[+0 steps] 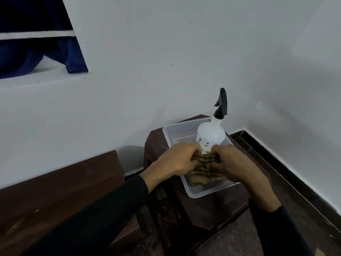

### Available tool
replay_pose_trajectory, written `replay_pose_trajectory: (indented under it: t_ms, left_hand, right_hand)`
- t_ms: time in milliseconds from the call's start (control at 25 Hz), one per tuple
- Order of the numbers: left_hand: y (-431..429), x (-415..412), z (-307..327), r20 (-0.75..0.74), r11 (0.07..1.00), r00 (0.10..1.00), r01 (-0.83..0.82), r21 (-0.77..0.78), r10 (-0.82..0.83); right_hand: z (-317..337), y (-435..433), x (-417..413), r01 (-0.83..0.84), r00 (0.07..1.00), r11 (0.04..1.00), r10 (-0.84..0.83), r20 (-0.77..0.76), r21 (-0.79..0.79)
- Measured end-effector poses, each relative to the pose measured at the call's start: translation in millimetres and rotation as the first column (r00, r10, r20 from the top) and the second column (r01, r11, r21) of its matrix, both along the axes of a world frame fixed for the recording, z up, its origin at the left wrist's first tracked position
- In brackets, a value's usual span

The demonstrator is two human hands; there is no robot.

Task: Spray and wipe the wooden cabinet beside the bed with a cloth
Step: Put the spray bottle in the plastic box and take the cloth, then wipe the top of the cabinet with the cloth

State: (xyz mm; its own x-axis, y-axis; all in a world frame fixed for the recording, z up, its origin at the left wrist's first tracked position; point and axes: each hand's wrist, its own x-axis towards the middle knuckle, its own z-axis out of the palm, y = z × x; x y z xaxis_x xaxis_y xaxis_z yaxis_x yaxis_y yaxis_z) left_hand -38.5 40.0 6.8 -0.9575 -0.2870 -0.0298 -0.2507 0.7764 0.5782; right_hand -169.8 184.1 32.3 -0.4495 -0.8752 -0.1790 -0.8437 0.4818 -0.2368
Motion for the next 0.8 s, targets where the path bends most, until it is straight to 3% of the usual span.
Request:
replay_pose_trajectory:
  t_ms: [80, 160, 240, 360, 480, 600, 800]
  left_hand:
    - [-14, 13, 20, -0.139, 0.986, 0.987, -0.063, 0.152, 0.084]
    - [-33, 36, 41, -0.276, 0.958, 0.946, -0.095, 0.272, 0.172]
    - [-54, 69, 54, -0.341, 0.901, 0.904, -0.098, 0.423, 0.258]
    - [-89, 138, 44, -0.248, 0.768, 0.86, -0.225, 0.6, 0.446]
    - [-119, 221, 5, -0.06, 0.649, 0.792, -0.452, 0.612, 0.608]
    - [-136, 290, -34, 0.131, 0.56, 0.768, -0.561, 0.609, 0.627]
    - [-165, 359, -54, 0.161, 0.518, 0.828, -0.475, 0.711, 0.538]
  right_hand:
    - [16, -1, 8, 0.011, 1.0, 0.982, -0.014, -0.015, -0.189]
    - [33, -9, 22, -0.054, 0.998, 0.901, 0.041, -0.039, -0.431]
    - [45, -29, 42, -0.15, 0.987, 0.837, 0.157, -0.03, -0.526]
    - [32, -80, 98, -0.338, 0.937, 0.883, 0.348, -0.028, -0.326]
    - [-10, -135, 173, -0.478, 0.877, 0.845, 0.472, -0.084, -0.239]
    - [-39, -170, 227, -0.521, 0.837, 0.817, 0.546, 0.037, -0.248]
    - [-60, -228, 284, -0.485, 0.842, 0.852, 0.515, 0.158, -0.197]
